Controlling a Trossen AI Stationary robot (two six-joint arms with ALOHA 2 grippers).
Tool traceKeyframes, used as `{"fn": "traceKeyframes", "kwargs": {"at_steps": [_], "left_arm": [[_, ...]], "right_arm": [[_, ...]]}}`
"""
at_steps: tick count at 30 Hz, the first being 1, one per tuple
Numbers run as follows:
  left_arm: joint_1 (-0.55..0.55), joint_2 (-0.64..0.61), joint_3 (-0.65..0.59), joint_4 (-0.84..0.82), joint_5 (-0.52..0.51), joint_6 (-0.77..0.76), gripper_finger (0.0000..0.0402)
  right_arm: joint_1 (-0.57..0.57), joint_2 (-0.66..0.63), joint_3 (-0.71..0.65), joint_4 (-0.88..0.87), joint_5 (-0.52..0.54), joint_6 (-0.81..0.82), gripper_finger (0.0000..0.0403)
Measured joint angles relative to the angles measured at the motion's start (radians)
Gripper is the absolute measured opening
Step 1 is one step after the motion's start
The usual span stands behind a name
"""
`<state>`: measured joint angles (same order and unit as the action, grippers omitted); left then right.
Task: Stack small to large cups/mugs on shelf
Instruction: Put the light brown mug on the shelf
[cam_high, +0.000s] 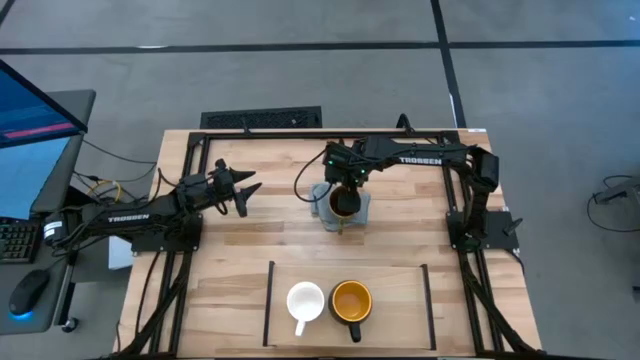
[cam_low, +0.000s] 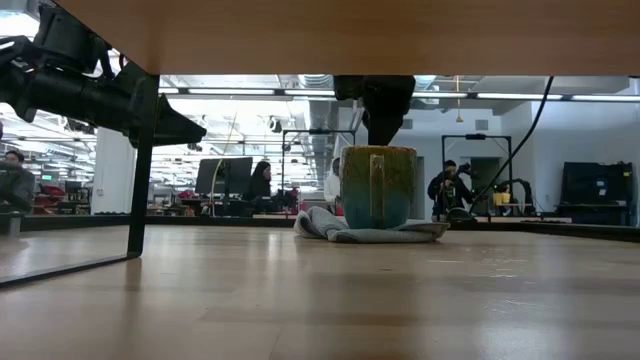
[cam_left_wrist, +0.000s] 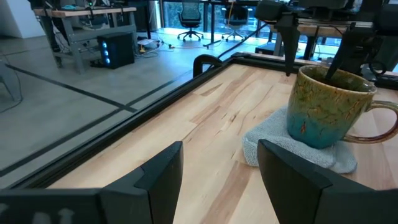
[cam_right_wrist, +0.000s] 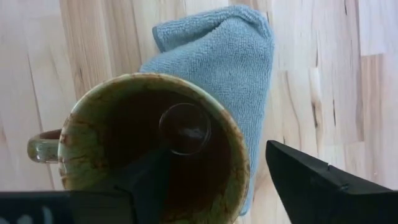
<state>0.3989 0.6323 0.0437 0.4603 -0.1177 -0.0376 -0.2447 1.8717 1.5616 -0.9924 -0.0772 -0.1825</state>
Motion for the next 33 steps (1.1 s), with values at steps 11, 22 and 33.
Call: {"fn": "traceKeyframes", "kwargs": {"at_steps": [11,22,33], "left_arm": [[0.0,0.0,0.0,0.0,0.0,0.0,0.0197],[0.0,0.0,0.0,0.001,-0.002,0.003,0.0197],[0.0,0.0,0.0,0.001,-0.003,0.027,0.0197]], "right_arm": [[-0.001,0.018,0.001,0.011,-0.001,0.0,0.0208],[-0.015,0.065,0.001,0.007,-0.004,-0.029,0.0172],[-0.015,0.065,0.001,0.002,0.004,-0.042,0.0052]]}}
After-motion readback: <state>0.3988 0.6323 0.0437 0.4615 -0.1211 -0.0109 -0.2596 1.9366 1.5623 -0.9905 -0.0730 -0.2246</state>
